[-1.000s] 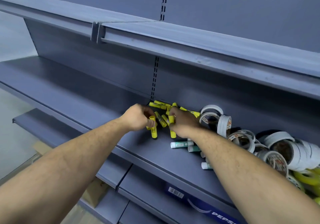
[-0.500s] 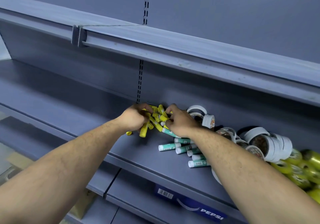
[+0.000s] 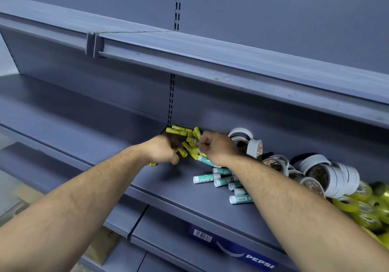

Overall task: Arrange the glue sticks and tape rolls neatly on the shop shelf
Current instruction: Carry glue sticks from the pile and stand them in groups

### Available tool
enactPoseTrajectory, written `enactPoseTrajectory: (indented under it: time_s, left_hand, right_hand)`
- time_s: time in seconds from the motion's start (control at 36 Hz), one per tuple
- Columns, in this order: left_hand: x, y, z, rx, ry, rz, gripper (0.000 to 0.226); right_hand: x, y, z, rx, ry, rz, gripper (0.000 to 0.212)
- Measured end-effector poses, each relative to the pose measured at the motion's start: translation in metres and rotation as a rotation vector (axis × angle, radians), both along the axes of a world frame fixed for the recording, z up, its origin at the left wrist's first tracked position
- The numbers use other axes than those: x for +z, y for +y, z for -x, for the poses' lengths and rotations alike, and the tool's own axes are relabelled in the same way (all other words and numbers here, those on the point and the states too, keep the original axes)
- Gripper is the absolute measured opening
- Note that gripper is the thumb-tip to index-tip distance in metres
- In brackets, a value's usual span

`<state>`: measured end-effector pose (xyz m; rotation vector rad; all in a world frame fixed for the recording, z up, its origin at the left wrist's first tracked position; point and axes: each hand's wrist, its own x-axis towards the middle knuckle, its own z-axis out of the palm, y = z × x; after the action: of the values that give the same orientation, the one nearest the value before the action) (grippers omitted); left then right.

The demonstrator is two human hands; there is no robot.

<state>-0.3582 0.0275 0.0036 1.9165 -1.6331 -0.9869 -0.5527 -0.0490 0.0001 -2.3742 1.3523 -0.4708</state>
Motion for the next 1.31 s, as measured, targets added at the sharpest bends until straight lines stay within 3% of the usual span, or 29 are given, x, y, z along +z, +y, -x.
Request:
enactPoseTrajectory:
  time_s: [0.17, 0.31, 0.47, 0.56, 0.72, 0.86, 1.0, 1.11, 1.31]
  left_hand:
    - [-0.003, -0.005, -0.005, 0.065, 0.015, 0.068, 0.045]
    - [-0.001, -0.007, -0.005, 0.107, 0.08, 0.127, 0.027]
    - [0.001, -0.008, -0.006, 0.133, 0.223, 0.207, 0.023]
    - [0.0, -0.008, 0.0, 0.113, 0.291, 0.241, 0.021]
    - [-0.002, -0.018, 0.029, 0.032, 0.23, 0.293, 0.034]
    - [0.003, -0.025, 0.076, -0.037, 0.424, 0.264, 0.026]
    - [0.012, -0.023, 0.142, -0.207, 0.523, 0.237, 0.042]
    - [0.023, -0.011, 0.209, -0.322, 0.517, 0.226, 0.046]
    - [0.04, 0.036, 0.345, -0.474, 0.477, 0.263, 0.028]
  right_hand:
    - [0.008, 0.001, 0.0, -0.044, -0.038, 0.003, 0.011]
    - [0.013, 0.003, 0.005, -0.094, -0.168, -0.106, 0.035]
    - [0.02, 0.007, 0.014, -0.194, -0.431, -0.232, 0.029]
    - [0.018, 0.008, 0.022, -0.223, -0.475, -0.231, 0.027]
    - [0.016, 0.028, 0.046, -0.3, -0.592, -0.292, 0.025]
    - [0.021, 0.054, 0.082, -0.411, -0.699, -0.292, 0.027]
    - [0.032, 0.085, 0.144, -0.488, -0.684, -0.209, 0.032]
    - [0.04, 0.113, 0.204, -0.57, -0.656, -0.15, 0.031]
    - [0.046, 0.181, 0.325, -0.696, -0.711, -0.021, 0.027]
